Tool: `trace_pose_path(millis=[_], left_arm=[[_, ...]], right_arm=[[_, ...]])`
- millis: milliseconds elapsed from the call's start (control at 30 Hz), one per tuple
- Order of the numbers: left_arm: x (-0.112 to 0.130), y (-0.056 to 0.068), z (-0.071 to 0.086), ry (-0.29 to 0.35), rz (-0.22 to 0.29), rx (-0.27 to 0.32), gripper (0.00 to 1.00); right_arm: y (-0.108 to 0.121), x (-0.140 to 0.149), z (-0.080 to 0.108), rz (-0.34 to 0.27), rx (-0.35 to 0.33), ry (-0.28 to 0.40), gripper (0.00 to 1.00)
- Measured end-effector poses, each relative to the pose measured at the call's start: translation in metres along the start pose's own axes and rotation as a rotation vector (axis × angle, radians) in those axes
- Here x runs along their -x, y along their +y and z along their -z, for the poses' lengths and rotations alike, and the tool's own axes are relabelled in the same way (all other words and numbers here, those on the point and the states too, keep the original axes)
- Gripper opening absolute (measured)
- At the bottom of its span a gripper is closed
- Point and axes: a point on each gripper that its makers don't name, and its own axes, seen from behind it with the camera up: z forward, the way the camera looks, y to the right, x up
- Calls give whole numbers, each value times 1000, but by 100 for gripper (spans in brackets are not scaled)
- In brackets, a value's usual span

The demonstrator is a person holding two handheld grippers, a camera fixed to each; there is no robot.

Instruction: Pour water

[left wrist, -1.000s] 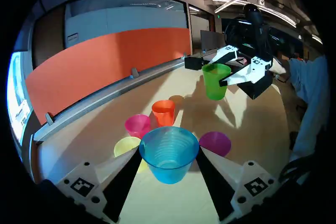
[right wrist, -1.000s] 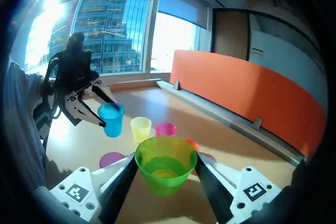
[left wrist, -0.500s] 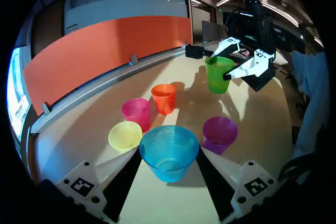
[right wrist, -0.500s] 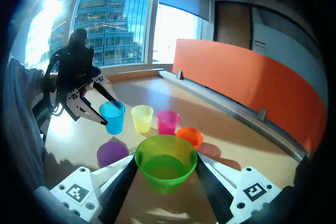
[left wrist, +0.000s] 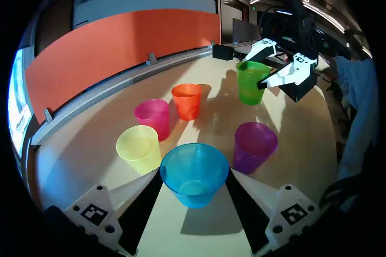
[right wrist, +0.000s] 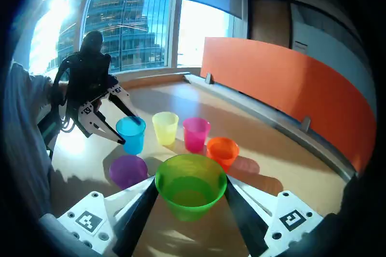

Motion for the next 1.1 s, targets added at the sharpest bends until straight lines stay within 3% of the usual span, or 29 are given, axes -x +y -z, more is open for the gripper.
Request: trace_pose_path(millis=[567, 1100], left_arm=[[14, -2, -11, -18, 9, -2, 89], [22, -2, -10, -38, 18, 4, 91]], right_arm=[[0, 4, -3, -9, 5, -7, 92], [-3, 4, -7, -7, 3, -6, 92]])
